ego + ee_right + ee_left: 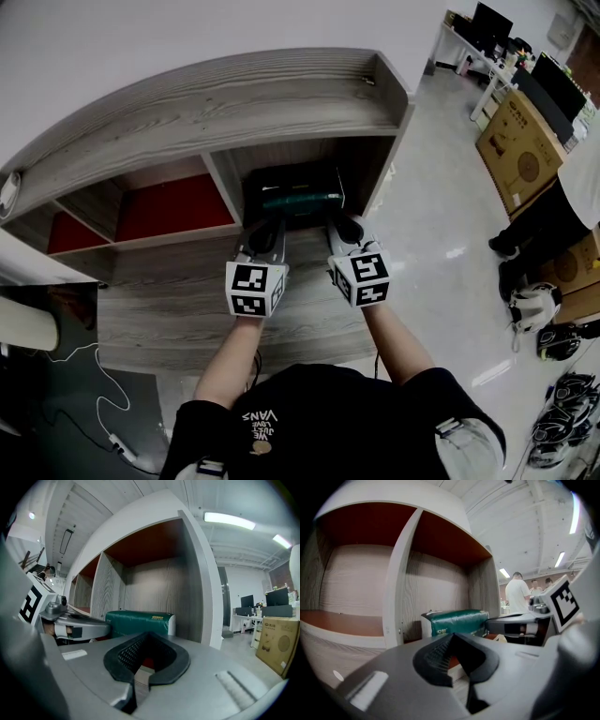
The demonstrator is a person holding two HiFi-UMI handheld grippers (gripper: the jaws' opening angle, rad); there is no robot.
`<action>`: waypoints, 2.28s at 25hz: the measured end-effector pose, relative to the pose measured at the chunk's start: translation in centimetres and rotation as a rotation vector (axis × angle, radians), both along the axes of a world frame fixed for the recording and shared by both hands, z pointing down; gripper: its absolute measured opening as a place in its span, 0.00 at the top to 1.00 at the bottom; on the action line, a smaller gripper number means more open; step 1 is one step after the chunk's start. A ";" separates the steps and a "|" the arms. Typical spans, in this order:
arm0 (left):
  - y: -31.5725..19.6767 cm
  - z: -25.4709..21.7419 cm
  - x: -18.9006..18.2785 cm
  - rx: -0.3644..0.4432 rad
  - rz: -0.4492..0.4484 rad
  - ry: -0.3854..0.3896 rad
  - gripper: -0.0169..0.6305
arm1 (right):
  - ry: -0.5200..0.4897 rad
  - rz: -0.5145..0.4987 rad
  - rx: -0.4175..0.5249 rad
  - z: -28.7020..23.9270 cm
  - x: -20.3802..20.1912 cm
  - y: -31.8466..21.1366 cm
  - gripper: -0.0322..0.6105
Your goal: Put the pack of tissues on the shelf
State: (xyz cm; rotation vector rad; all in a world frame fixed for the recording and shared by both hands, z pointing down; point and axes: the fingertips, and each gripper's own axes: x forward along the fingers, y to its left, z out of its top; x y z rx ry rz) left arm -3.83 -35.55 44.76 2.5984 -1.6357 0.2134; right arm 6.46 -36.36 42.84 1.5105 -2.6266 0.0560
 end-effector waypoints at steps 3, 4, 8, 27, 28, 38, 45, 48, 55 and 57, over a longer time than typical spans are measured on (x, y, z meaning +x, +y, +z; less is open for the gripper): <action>0.5 -0.2 -0.3 0.009 0.014 0.012 0.89 | -0.028 0.008 0.007 -0.4 0.2 0.6 0.94; 0.8 -0.3 -0.3 0.013 0.018 0.015 0.89 | -0.036 0.011 0.010 -0.5 0.3 0.8 0.94; 1.9 -0.7 -0.7 0.027 0.035 0.031 0.89 | -0.043 0.027 0.017 -1.0 0.6 2.2 0.94; 9.4 -1.5 -1.8 0.059 0.154 0.082 0.89 | -0.075 0.143 0.043 -2.0 1.7 10.7 0.94; 9.7 -1.4 -1.9 0.058 0.159 0.084 0.89 | -0.078 0.148 0.043 -1.9 1.6 11.1 0.94; 13.5 -0.6 -2.6 0.046 0.215 0.086 0.89 | -0.103 0.188 0.036 -1.3 0.9 14.9 0.94; 16.1 0.6 -3.4 0.020 0.244 0.108 0.89 | -0.101 0.200 0.017 -0.7 0.1 17.6 0.94; 17.1 0.9 -3.9 0.015 0.249 0.112 0.89 | -0.099 0.197 0.026 -0.3 -0.2 18.8 0.94; 19.1 1.9 -4.6 0.001 0.280 0.120 0.89 | -0.103 0.228 -0.003 1.6 -0.6 21.3 0.94; 19.7 2.2 -4.9 -0.006 0.288 0.118 0.89 | -0.103 0.236 -0.015 1.9 -0.8 21.9 0.94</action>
